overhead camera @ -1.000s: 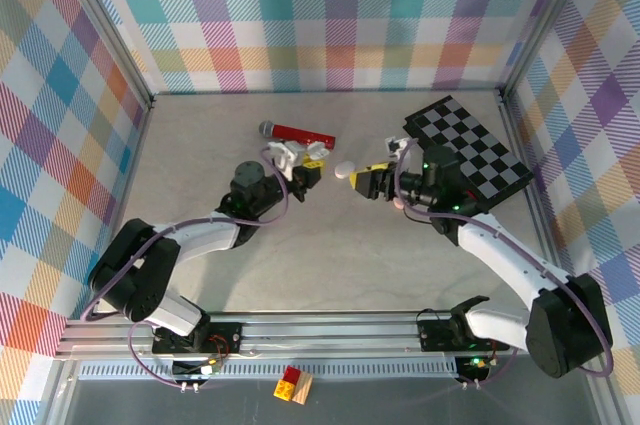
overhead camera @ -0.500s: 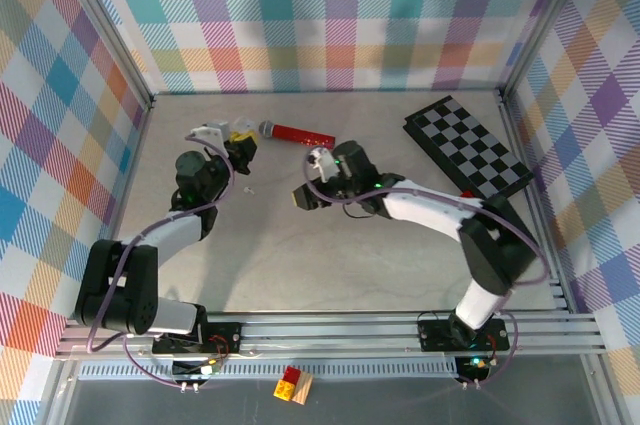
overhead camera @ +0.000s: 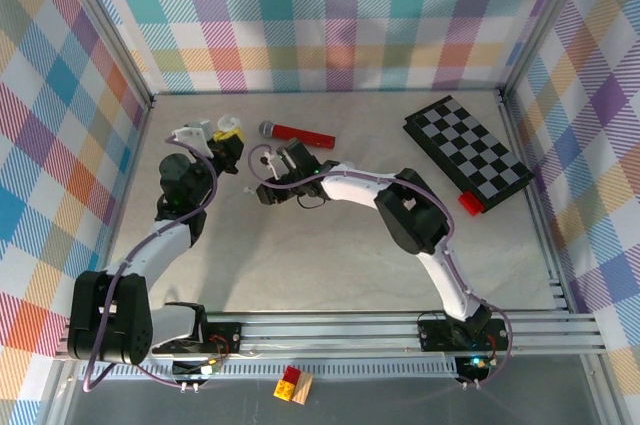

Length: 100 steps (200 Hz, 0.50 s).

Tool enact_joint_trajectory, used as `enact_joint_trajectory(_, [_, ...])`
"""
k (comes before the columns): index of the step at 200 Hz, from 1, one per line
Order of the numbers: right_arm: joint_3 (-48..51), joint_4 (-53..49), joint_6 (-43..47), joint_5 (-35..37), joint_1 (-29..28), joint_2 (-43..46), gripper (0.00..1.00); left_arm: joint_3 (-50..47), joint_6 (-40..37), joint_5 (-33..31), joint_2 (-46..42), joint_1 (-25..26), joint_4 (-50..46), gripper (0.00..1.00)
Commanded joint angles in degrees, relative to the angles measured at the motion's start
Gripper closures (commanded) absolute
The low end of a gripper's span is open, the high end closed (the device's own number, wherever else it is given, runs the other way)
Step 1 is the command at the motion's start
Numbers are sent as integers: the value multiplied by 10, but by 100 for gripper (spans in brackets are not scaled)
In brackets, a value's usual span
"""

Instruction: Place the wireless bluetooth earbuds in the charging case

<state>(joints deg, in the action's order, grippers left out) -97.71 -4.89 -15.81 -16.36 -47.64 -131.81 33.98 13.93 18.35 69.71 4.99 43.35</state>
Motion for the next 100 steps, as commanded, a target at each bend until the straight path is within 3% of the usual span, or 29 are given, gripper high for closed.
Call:
enact_joint_trajectory(1, [-60, -29, -14, -28, 1, -39, 65, -7, 11, 4, -22, -6, -11, 88])
enact_joint_trajectory(100, [-271, -105, -33, -58, 1, -192, 69, -8, 10, 13, -32, -6, -29, 88])
